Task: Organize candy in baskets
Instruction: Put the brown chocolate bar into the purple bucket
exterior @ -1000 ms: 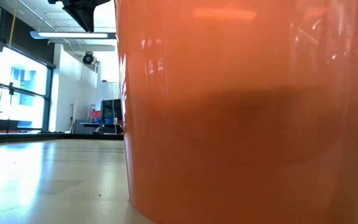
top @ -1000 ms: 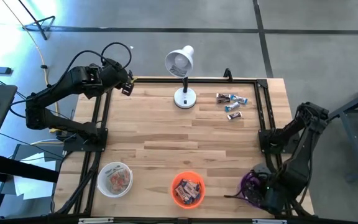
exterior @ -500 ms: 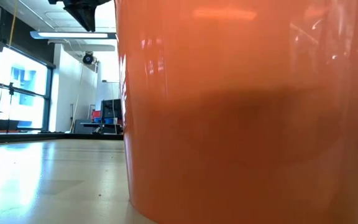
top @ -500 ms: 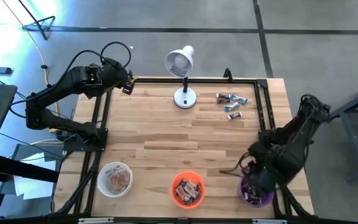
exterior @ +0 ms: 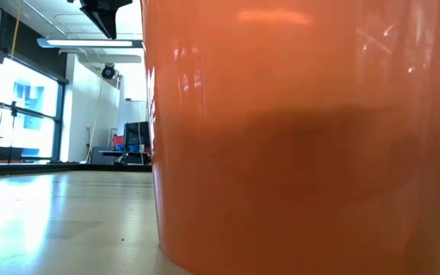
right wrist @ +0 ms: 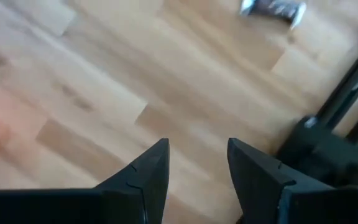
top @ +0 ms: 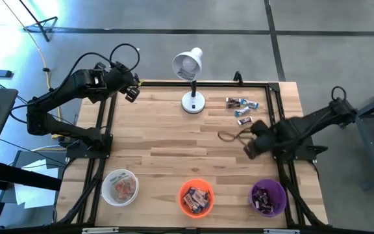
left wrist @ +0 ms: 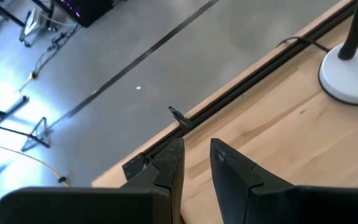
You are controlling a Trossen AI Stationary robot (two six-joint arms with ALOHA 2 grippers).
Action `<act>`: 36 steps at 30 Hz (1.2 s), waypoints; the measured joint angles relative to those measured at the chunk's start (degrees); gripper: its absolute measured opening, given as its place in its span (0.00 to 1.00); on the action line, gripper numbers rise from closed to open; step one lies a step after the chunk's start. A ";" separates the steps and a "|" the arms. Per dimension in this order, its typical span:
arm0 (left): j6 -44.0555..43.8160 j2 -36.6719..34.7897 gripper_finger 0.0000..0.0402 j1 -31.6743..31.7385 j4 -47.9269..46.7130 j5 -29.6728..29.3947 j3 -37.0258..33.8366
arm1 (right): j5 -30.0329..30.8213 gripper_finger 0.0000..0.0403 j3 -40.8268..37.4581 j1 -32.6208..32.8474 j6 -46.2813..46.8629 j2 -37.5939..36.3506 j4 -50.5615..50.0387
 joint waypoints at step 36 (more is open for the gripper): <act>-1.50 0.00 0.16 4.57 0.15 -4.24 0.00 | -7.87 0.39 -12.71 -51.28 -103.06 13.24 24.47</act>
